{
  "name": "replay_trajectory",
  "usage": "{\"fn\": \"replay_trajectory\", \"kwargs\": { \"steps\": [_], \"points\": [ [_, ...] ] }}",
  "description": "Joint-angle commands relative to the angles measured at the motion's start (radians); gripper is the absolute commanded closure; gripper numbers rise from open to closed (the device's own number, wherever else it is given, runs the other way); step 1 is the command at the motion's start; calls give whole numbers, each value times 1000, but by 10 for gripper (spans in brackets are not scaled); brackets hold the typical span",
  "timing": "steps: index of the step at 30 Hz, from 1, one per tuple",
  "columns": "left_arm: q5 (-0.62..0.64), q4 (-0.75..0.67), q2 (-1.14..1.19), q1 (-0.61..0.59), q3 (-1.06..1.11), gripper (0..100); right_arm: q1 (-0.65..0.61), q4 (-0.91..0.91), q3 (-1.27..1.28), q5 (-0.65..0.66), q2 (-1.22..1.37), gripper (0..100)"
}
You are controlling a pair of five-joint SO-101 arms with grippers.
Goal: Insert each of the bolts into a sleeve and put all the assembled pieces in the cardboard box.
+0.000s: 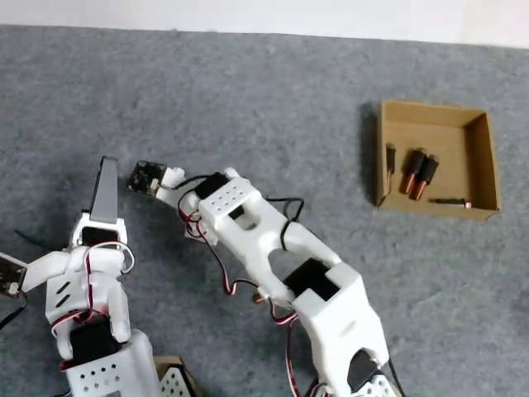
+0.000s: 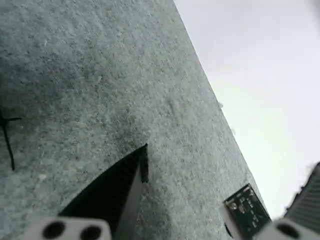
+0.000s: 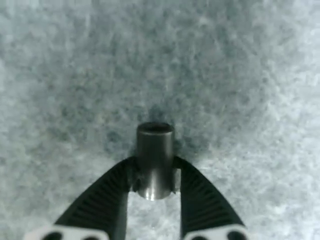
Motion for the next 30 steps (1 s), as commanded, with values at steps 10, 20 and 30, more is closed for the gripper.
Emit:
{"fn": "replay_trajectory", "kwargs": {
  "steps": [10, 20, 30],
  "points": [
    [6, -17, -8, -8, -39, 558, 124, -10, -16, -43, -24, 994],
    [6, -17, -8, -8, -39, 558, 209, -12, -8, -141, -185, 994],
    [-3, -17, -7, -2, -35, 558, 291, -10, -4, -270, -282, 994]
  ]
}}
